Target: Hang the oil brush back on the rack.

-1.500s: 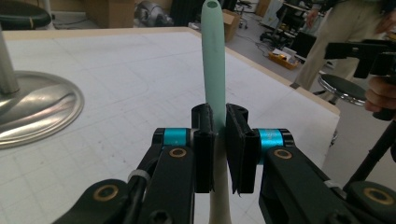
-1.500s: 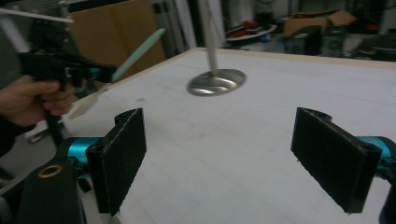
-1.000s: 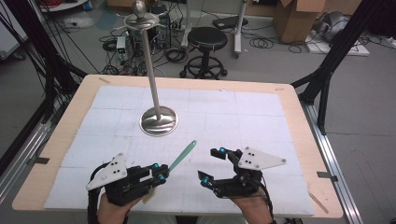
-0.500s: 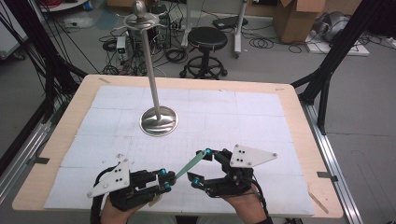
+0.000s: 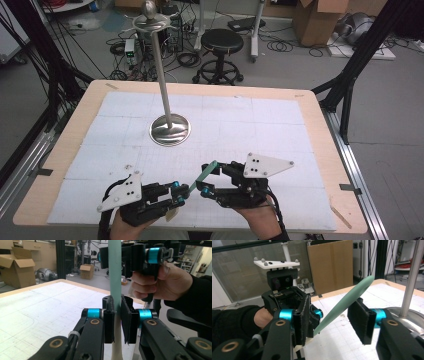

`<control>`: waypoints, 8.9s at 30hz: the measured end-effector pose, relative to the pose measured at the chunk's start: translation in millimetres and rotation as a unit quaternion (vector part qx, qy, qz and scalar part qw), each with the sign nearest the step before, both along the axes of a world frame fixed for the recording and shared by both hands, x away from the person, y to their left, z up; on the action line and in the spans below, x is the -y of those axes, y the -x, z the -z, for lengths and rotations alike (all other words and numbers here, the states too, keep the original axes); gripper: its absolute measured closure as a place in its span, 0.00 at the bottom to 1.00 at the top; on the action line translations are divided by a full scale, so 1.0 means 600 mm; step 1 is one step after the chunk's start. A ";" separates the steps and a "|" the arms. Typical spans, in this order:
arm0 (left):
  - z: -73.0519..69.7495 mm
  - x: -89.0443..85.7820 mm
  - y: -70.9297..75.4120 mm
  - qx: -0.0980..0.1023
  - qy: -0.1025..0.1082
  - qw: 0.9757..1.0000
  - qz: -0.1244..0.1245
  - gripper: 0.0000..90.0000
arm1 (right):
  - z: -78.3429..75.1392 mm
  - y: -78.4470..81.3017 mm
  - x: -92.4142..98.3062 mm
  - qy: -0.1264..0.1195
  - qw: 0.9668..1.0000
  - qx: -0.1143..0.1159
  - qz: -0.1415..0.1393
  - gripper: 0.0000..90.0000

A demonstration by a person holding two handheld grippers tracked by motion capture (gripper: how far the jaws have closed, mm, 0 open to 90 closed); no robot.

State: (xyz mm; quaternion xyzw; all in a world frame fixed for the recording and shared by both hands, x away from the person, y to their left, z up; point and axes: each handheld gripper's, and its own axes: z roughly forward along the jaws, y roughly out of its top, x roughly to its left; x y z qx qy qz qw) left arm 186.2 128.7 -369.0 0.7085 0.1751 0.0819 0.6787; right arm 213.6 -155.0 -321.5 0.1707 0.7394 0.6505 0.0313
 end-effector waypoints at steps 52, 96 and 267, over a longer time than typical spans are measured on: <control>0.002 0.023 0.005 -0.013 -0.006 0.995 0.101 0.82 | -0.033 -0.010 -0.021 -0.039 0.985 -0.003 -0.170 0.91; 0.010 0.095 0.009 0.013 -0.073 0.986 -0.149 0.94 | -0.036 0.034 -0.030 0.024 0.984 0.041 0.171 0.60; -0.004 0.043 -0.016 -0.025 -0.010 0.996 0.081 0.66 | -0.046 0.018 0.021 -0.021 0.999 0.005 -0.039 0.92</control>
